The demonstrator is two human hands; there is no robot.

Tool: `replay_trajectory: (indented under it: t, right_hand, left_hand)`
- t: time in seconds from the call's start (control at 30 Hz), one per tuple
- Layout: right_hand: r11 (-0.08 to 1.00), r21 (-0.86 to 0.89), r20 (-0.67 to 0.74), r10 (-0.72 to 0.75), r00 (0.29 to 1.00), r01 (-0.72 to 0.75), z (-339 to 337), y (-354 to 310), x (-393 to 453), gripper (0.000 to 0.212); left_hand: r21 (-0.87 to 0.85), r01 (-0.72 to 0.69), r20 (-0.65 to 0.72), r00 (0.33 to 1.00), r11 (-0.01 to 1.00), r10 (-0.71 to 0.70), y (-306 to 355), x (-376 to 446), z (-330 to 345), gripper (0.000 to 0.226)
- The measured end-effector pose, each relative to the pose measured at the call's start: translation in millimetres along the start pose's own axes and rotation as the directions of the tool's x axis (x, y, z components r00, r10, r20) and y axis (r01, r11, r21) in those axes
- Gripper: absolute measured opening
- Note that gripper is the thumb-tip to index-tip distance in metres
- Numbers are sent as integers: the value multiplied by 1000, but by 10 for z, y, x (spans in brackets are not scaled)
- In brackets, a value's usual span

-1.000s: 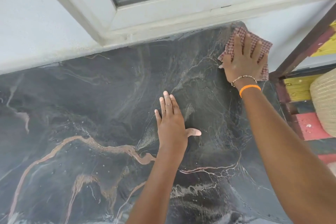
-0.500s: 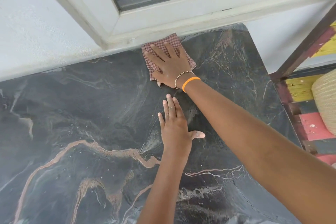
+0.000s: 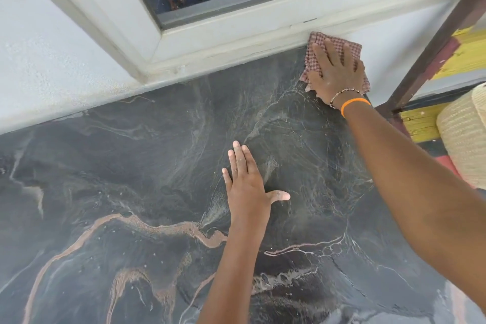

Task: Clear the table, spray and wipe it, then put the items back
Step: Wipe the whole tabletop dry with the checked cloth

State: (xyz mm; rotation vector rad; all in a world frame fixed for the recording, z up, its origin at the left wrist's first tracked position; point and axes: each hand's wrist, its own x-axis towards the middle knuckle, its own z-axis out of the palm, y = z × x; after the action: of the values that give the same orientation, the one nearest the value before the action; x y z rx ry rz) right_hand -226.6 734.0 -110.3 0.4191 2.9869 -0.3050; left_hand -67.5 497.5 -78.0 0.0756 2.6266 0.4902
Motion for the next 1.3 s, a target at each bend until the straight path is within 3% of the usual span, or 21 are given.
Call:
replay_trajectory:
  t: [0.2,0.3,0.43,0.57,0.7,0.8,0.93,1.03,1.17,1.3]
  right_hand:
    - [1000,-11,19,-16,1000,16,2,202,-711,61]
    - [999,-17,43,28,999,-27,20,353,-1360,70]
    - [994,-50,42,101,994,-99,131,350,-2059,73]
    - [990,-17,50,142,989,-142,183,111,-1988,68]
    - [1000,14,58,1,998,-2,243,-429,-1540,66]
    - [983,23,106,-186,977,185,276,-915,-1423,64]
    - [870,45,159,-492,856,492,384,-1139,-1796,66]
    - [816,27,152,-574,804,577,433,-875,-2164,66]
    - [861,-15,103,-505,857,509,387,-240,-2468,65]
    - [961,-34,68,-271,960,273,257,397,-2523,74]
  left_hand:
    - [19,-101,-52,993,995,102,17,-138,56,117]
    - [11,-137,-16,990,990,137,8,-321,159,121]
    - [8,-78,41,996,997,77,-113,-638,278,125]
    - [-27,-26,44,999,999,27,-203,-830,297,124]
    - [-48,-28,5,1000,998,28,-216,-909,294,121]
    - [-56,-21,-13,1000,998,21,-263,-974,312,121]
    - [-19,-2,21,1000,1000,2,-293,-1128,351,122]
    - [43,14,75,997,999,-17,-285,-1307,398,124]
    - [65,-6,165,986,998,-4,-251,-1550,468,125]
    - [104,-8,201,980,995,-14,-194,-1596,499,125]
